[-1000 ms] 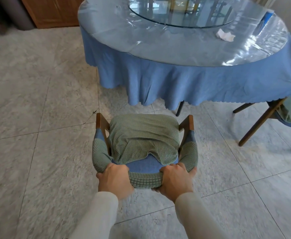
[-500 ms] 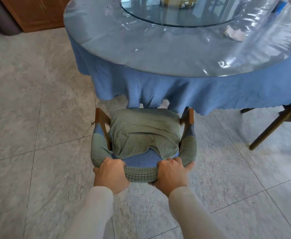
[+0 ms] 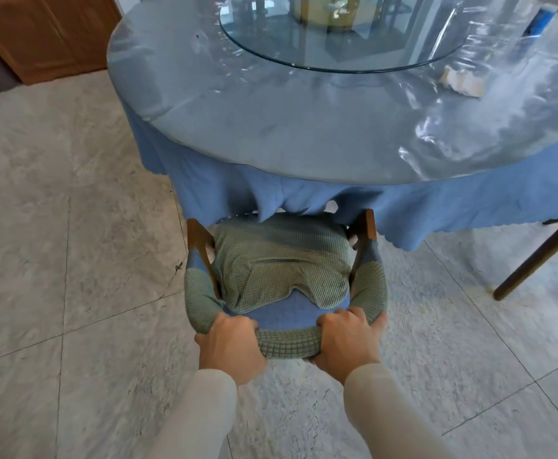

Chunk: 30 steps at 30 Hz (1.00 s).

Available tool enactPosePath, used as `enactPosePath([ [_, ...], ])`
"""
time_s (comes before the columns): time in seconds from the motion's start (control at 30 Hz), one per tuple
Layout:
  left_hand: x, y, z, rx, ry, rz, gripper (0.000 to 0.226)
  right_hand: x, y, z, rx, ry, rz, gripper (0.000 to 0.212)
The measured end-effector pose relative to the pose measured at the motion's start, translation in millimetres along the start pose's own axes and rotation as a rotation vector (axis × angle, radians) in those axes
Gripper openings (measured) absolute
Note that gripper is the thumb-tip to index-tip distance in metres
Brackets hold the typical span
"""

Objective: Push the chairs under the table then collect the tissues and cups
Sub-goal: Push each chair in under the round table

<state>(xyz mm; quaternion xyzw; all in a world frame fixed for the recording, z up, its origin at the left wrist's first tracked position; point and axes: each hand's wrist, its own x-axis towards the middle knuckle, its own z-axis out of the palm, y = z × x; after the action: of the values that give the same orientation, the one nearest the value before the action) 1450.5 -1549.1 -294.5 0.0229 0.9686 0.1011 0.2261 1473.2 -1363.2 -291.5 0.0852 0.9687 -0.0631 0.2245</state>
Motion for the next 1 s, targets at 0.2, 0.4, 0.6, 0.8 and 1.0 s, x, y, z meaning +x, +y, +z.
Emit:
enactPosePath([
  [0.2, 47, -25, -30, 0.010, -0.030, 0.048, 0.013, 35, -35, -15, -0.002, 0.005, 0.059, 0.047],
  [0.4, 94, -48, -60, 0.049, -0.048, 0.119, 0.013, 68, -71, -29, 0.012, 0.025, 0.119, 0.049],
  [0.6, 159, -70, -88, 0.048, 0.005, 0.222, 0.046, 118, -101, -40, 0.086, 0.108, 0.153, 0.088],
  [0.8, 220, -72, -103, 0.034, 0.170, 0.257, 0.133, 172, -113, -45, 0.168, 0.291, 0.191, 0.139],
  [1.0, 278, -58, -129, 0.139, 0.303, 0.282, 0.136, 228, -118, -69, 0.159, 0.421, 0.218, 0.146],
])
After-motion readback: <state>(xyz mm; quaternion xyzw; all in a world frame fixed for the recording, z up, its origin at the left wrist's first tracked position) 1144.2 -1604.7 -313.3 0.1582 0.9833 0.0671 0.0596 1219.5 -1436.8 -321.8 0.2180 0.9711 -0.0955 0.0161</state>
